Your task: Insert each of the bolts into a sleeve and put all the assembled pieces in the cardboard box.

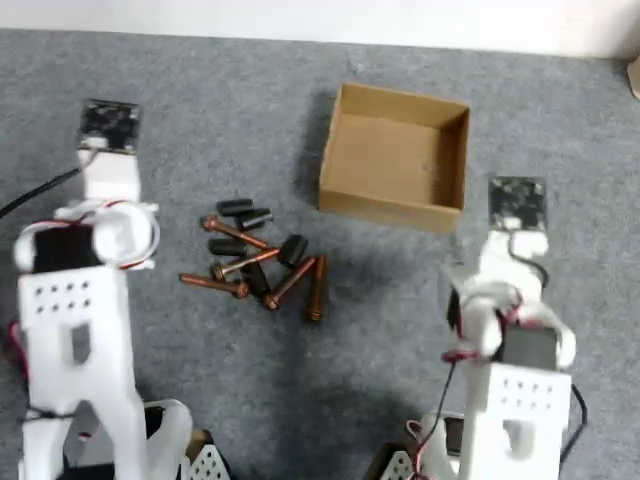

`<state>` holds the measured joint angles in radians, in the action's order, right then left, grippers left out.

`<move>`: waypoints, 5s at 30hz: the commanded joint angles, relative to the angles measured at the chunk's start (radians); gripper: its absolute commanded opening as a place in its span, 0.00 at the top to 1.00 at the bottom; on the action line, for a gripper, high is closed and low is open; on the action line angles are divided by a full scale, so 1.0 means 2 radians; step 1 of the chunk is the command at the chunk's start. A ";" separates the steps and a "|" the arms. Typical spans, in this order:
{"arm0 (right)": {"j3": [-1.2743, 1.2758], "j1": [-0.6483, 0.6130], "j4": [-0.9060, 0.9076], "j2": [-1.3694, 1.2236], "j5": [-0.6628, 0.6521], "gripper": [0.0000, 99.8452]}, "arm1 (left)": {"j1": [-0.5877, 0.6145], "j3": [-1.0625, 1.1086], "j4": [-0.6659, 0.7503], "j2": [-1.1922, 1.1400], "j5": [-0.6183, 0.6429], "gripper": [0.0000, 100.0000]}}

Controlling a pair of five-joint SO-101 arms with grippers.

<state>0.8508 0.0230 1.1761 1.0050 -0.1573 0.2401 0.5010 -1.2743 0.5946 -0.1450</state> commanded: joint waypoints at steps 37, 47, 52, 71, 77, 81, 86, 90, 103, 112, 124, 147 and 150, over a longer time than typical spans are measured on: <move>0.152 -0.135 -0.278 -0.103 0.135 0.79 | -0.280 -0.080 0.130 -0.324 0.030 0.86; 0.153 -0.135 -0.278 -0.103 0.134 0.79 | -0.320 -0.108 0.143 -0.379 0.031 0.86; 0.153 -0.135 -0.278 -0.103 0.134 0.79 | -0.314 -0.115 0.159 -0.407 0.037 0.86; 0.154 -0.138 -0.278 -0.107 0.137 0.79 | -0.309 -0.152 0.160 -0.458 0.067 0.86; 0.154 -0.138 -0.278 -0.107 0.137 0.79 | -0.305 -0.135 0.163 -0.435 0.068 0.86; 0.154 -0.138 -0.278 -0.107 0.137 0.79 | -0.301 -0.135 0.160 -0.435 0.066 0.86; 0.154 -0.138 -0.278 -0.107 0.137 0.79 | -0.304 -0.138 0.123 -0.389 0.065 0.86; 0.154 -0.138 -0.278 -0.108 0.137 0.79 | -0.300 -0.128 0.074 -0.310 0.065 0.86; 0.165 -0.138 -0.279 -0.104 0.137 0.79 | -0.353 0.052 0.169 -0.247 0.114 0.86; 0.168 -0.138 -0.297 -0.108 0.137 0.79 | -0.350 0.055 0.170 -0.248 0.119 0.86; 0.168 -0.138 -0.297 -0.108 0.137 0.79 | -0.280 0.049 0.168 -0.244 0.158 0.86; 0.172 -0.138 -0.296 -0.106 0.137 0.79 | -0.110 0.059 0.348 -0.249 0.509 0.86; 0.175 -0.138 -0.297 -0.105 0.137 0.79 | -0.102 0.038 0.347 -0.294 0.527 0.86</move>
<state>1.2037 -0.2593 0.6099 0.7917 0.1066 0.0115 0.6252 -0.5992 0.0499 0.8738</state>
